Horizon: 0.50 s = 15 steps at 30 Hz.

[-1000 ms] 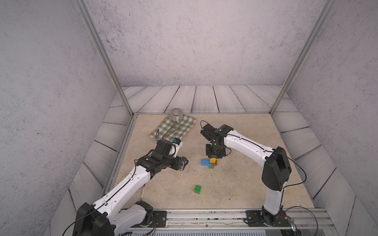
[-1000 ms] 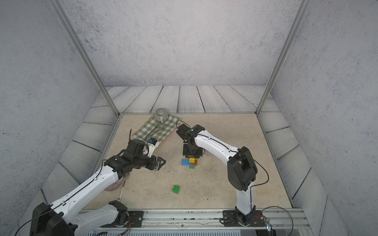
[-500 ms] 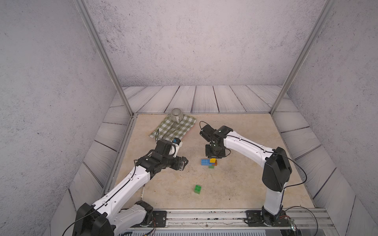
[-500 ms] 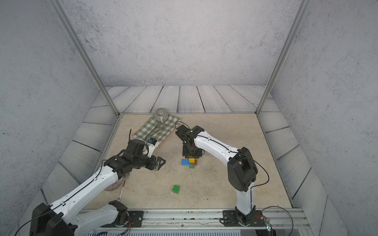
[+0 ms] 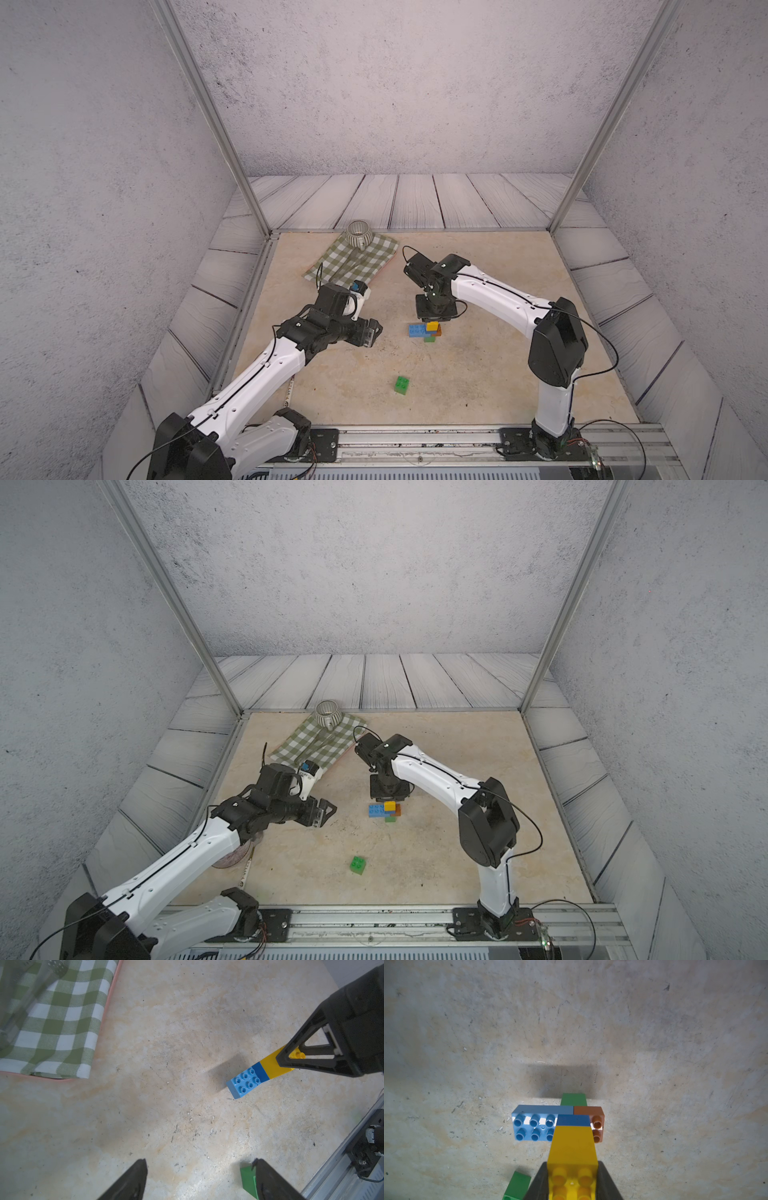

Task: Assemble the number 4 with lego
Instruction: Assemble the lego brick with the lego brick.

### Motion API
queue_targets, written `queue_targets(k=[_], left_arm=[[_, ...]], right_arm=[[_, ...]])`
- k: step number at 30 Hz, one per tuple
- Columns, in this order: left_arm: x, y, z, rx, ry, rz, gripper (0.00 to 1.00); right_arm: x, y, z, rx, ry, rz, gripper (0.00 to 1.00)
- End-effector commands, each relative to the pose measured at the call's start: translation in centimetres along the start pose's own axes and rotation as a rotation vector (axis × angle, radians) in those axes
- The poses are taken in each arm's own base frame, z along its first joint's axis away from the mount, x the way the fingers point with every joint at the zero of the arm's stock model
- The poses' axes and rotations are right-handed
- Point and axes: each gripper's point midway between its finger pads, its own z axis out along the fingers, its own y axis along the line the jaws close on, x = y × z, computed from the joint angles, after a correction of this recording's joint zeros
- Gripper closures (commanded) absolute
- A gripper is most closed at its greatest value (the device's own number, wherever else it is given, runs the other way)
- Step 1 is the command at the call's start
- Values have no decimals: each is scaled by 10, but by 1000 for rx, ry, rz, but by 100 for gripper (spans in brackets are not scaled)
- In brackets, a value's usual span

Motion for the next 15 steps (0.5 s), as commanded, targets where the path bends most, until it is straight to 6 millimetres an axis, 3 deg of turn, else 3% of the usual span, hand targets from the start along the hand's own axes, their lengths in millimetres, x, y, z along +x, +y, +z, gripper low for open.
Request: queue_targets(k=[1, 15], left_arm=[[3, 3, -3, -7, 0, -14, 16], [2, 4, -4, -14, -10, -13, 16]], right_arm=[[28, -20, 50, 142, 161, -25, 89], [13, -14, 26, 122, 111, -10, 73]])
